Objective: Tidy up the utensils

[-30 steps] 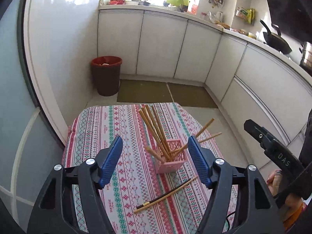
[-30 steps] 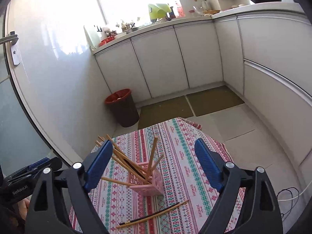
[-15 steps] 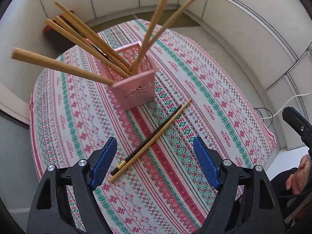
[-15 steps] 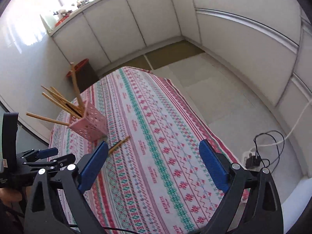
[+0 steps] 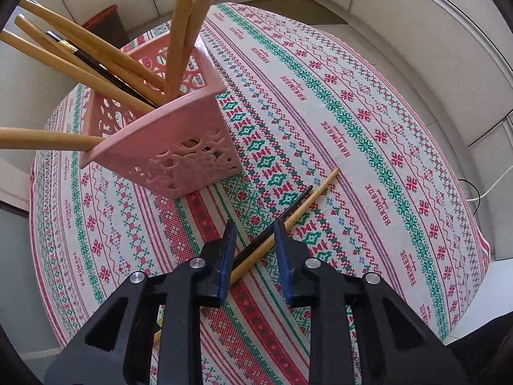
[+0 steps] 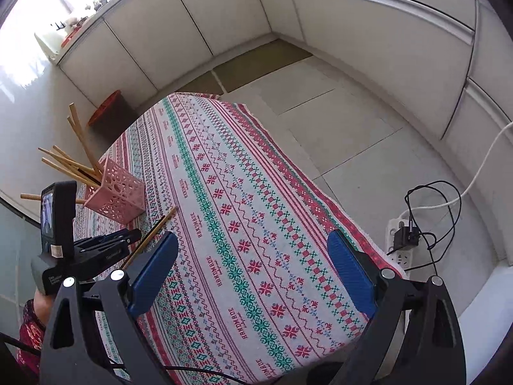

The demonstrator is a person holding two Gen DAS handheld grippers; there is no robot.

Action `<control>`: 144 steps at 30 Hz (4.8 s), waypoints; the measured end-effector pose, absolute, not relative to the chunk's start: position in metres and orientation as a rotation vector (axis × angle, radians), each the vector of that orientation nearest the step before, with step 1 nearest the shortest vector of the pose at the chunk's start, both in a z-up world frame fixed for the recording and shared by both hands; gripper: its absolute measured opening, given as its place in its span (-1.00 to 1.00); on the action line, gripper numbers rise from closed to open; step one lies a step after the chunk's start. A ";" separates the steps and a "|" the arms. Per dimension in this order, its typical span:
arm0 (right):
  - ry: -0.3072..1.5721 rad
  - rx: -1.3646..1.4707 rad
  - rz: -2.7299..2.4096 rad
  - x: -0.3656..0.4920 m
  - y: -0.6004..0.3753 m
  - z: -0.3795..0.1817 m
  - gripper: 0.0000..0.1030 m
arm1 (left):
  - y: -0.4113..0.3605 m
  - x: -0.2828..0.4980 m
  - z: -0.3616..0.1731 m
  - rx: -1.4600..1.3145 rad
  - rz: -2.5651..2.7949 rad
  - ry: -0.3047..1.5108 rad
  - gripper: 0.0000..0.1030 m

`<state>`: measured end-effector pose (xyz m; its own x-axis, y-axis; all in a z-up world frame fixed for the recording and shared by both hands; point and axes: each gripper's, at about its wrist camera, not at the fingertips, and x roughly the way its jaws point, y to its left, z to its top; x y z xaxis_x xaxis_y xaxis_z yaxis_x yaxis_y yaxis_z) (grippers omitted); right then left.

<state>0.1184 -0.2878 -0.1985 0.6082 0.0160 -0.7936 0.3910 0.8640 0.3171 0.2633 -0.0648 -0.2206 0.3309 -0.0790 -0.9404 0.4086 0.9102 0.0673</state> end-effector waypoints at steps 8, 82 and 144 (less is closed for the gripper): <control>0.925 0.488 -0.227 0.122 -0.290 -0.202 0.77 | -0.073 0.275 -0.243 0.374 -0.297 1.216 -0.64; 1.108 0.675 -0.253 0.138 -0.308 -0.246 0.77 | -0.119 0.239 -0.233 0.617 -0.566 1.115 0.03; 0.712 0.475 0.048 0.123 -0.207 -0.061 -0.89 | 0.007 0.134 -0.017 0.192 -0.310 0.662 -0.94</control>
